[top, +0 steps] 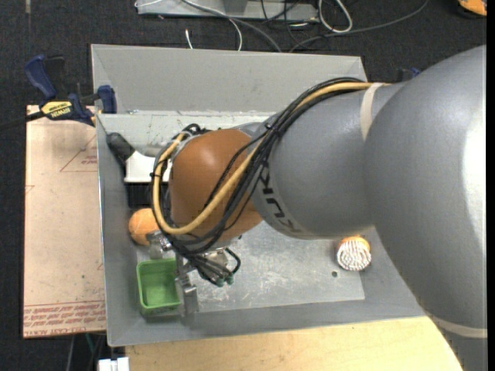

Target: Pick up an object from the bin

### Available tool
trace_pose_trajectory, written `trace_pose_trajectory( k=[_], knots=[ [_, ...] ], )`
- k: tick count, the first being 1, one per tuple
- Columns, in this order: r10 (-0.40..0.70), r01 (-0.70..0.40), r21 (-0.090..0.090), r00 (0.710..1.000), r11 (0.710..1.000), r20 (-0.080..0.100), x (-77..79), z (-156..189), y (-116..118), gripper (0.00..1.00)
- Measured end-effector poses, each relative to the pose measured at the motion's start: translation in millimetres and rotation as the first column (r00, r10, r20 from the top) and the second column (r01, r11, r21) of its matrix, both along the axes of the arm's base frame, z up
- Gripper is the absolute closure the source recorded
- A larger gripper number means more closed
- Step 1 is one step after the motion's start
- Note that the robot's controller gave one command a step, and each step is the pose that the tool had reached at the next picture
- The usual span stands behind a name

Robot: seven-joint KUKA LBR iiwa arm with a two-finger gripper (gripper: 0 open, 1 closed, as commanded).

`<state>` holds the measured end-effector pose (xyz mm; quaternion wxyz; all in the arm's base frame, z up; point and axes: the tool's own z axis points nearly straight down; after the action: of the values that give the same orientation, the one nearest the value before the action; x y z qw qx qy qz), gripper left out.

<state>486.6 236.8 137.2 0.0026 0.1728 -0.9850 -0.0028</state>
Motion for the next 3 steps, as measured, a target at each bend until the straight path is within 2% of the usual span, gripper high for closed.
trace_pose_trajectory(
  k=[1,2,3],
  knots=[
    [-0.253,0.253,-0.002,0.967,0.967,0.023,82.4,-65,-73,0.0],
    [0.032,-0.03,-0.039,0.999,0.999,0.031,18.4,-59,-16,1.0],
    [0.032,-0.03,-0.039,0.999,0.999,0.031,18.4,-59,-16,1.0]
  ],
)
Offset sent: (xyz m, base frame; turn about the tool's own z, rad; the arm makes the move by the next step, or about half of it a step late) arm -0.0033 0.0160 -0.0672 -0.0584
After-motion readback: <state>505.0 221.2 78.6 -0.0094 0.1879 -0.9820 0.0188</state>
